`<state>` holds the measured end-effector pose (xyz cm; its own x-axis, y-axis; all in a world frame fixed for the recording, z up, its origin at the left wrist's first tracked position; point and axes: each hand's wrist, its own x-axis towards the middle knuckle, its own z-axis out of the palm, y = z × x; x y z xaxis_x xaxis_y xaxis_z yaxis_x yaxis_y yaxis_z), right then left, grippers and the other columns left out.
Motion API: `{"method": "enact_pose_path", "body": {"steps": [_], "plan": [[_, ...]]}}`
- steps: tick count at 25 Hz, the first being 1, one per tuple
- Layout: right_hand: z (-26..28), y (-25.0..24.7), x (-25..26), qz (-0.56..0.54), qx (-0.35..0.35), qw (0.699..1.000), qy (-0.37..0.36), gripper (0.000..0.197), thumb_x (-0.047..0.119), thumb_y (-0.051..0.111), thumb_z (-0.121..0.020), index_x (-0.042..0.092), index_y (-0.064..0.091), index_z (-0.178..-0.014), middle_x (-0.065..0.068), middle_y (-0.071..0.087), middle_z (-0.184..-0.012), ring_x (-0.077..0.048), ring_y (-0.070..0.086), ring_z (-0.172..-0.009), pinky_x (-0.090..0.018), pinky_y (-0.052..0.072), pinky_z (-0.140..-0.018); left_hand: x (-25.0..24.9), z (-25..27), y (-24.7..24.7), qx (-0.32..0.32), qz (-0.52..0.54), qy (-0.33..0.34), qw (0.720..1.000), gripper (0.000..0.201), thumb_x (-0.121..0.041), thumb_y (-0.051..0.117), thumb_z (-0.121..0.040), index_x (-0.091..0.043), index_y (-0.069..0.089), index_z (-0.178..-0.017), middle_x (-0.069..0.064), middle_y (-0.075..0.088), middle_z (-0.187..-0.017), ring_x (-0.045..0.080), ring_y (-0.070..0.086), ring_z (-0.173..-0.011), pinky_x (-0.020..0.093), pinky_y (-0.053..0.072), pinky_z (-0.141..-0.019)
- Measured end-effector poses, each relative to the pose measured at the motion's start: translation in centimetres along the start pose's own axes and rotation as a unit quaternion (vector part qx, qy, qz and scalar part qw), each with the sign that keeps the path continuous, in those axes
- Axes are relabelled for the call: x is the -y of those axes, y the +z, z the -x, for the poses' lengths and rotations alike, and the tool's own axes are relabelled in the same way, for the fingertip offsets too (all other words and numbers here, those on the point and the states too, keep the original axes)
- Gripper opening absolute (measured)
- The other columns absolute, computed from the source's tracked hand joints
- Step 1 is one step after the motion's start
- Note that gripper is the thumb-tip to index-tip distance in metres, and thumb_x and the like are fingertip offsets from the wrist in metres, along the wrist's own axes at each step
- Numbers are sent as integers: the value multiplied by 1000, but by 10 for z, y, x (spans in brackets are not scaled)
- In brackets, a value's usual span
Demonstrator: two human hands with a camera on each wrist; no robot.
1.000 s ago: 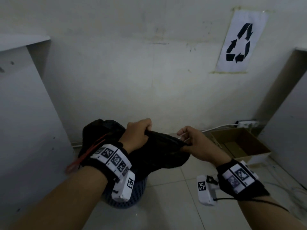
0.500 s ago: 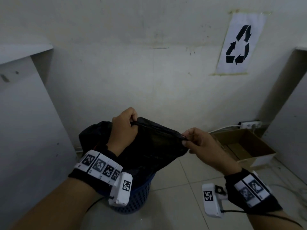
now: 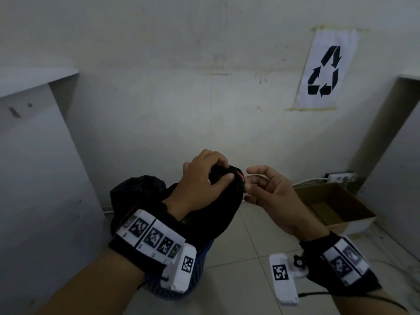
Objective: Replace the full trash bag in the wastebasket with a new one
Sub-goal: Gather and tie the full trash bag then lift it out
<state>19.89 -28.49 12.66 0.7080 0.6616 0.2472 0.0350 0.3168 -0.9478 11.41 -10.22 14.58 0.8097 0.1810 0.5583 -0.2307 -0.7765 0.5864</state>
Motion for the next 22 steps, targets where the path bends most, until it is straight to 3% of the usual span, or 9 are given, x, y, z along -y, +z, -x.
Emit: {"method": "enact_pose_path", "body": {"steps": [3, 5, 6, 12, 15, 17, 19, 20, 22], "plan": [[2, 3, 2, 35, -20, 999, -10, 39, 30, 82, -69, 15, 60, -98, -4, 71, -84, -13, 67, -79, -28, 55, -69, -12, 9, 11, 4, 101, -72, 992, 26, -44, 67, -85, -18, 64, -78, -8, 63, -75, 2, 56, -66, 19, 45, -66], [3, 9, 2, 56, -33, 998, 8, 10, 15, 65, -87, 15, 60, -96, -5, 71, -87, -15, 67, -82, -31, 55, -72, -12, 10, 19, 19, 151, -114, 982, 18, -29, 69, -87, -13, 71, -81, -2, 71, -78, 5, 63, -71, 21, 51, -69], [3, 11, 2, 60, -44, 997, 15, 5, 11, 60, -92, 15, 60, -95, -5, 70, -86, -16, 67, -82, -32, 55, -72, -12, 10, 21, 16, 181, -129, 975, 12, -23, 68, -88, -12, 73, -84, 0, 73, -82, 6, 65, -75, 22, 53, -73], [3, 15, 3, 116, -45, 992, -4, 19, -1, 52, -95, 10, 64, -87, -6, 70, -83, -17, 67, -79, -36, 59, -74, -9, 14, 31, 5, 231, -169, 958, 14, -13, 66, -89, -4, 73, -97, 7, 74, -91, 11, 68, -82, 23, 54, -78], [2, 18, 4, 203, -67, 977, -25, 8, 7, 61, -92, 9, 68, -88, -6, 73, -82, -14, 70, -76, -34, 60, -71, -9, 16, 33, -5, 228, -155, 961, 13, -16, 66, -90, -7, 73, -98, 4, 74, -91, 12, 69, -85, 24, 56, -79], [0, 19, 6, 261, -72, 962, -34, 8, 13, 64, -91, 9, 68, -85, -5, 73, -78, -10, 68, -73, -31, 59, -66, -9, 16, 34, -1, 187, -137, 973, 12, -19, 65, -90, -11, 72, -95, -1, 73, -89, 8, 68, -82, 17, 54, -73], [-5, 18, 9, 287, -69, 955, -33, 14, 12, 60, -93, 10, 66, -80, 6, 69, -70, 0, 61, -65, -19, 50, -59, -8, 15, 33, -7, 103, -129, 986, 10, -19, 65, -90, -11, 70, -89, -6, 68, -84, 1, 62, -76, 11, 46, -67], [-8, 18, 13, 285, -72, 956, -28, 16, 12, 58, -94, 11, 64, -79, 11, 66, -71, 3, 57, -65, -14, 45, -60, -8, 15, 32, -21, 66, -128, 989, 9, -19, 65, -89, -12, 67, -85, -6, 64, -83, 0, 59, -74, 13, 44, -67], [-17, 19, 20, 255, -70, 964, -17, 19, 17, 53, -97, 13, 59, -79, 3, 63, -81, -3, 55, -73, -15, 42, -65, -9, 15, 32, -79, 24, -107, 991, 18, -30, 64, -87, -14, 60, -92, -4, 58, -94, 7, 55, -82, 23, 40, -77]]}}
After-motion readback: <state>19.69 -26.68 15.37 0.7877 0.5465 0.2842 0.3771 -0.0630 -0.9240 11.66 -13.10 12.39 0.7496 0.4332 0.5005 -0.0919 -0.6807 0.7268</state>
